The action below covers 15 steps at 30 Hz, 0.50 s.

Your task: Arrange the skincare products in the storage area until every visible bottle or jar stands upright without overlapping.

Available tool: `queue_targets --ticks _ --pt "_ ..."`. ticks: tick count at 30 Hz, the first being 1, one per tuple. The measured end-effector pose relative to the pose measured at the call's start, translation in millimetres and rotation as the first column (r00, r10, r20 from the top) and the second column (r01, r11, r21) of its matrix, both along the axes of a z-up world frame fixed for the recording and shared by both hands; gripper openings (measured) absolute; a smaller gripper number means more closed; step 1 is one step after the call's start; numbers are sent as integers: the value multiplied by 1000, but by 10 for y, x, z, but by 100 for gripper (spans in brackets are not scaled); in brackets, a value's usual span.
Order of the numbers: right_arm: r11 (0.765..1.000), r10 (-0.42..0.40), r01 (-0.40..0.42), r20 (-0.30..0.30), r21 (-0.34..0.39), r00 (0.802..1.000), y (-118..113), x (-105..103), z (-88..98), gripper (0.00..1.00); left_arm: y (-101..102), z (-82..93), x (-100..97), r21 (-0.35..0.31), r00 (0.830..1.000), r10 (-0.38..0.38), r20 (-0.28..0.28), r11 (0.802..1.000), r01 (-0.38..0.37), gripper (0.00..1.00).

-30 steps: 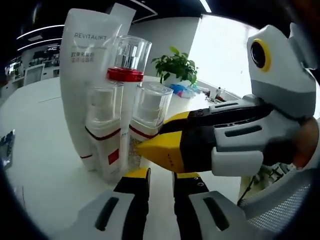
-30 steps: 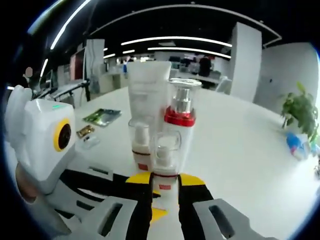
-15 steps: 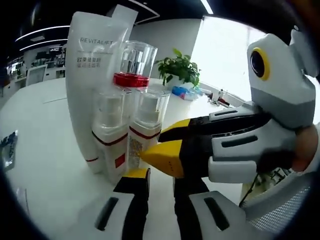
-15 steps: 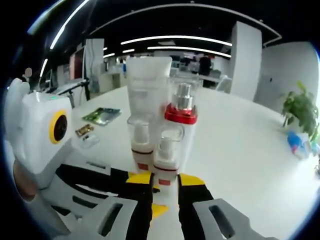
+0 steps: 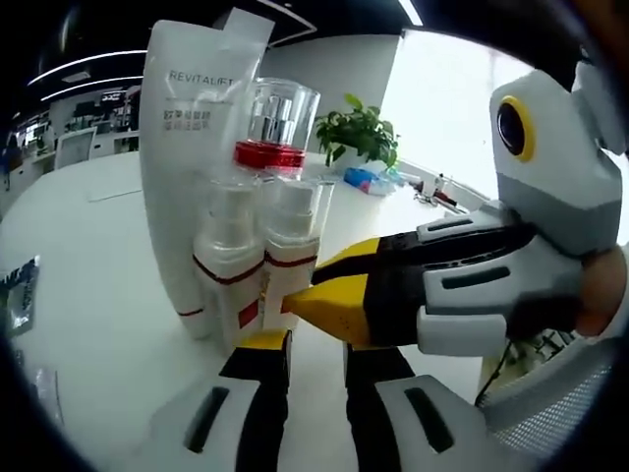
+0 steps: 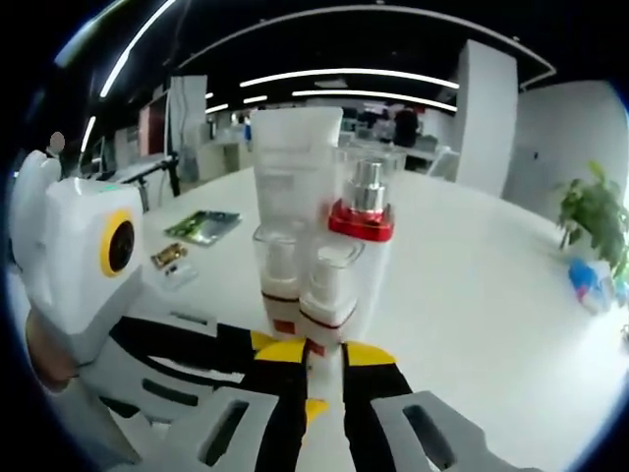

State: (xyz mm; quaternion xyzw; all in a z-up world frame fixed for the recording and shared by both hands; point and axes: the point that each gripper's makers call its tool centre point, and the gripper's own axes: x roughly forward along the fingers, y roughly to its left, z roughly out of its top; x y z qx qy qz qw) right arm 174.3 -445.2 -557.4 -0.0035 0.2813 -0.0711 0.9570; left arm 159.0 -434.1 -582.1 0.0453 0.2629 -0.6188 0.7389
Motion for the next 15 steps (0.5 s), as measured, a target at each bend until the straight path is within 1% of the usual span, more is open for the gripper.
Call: queue_targets --ticks 8,15 --pt "1000 10 -10 -13 -9 1000 -8 38 -30 5 20 -18 29 13 1000 12 7 1000 -13 15" --pt "1000 16 -17 -17 -23 1000 -15 36 -25 4 18 -12 31 12 1000 6 6 1000 -6 16"
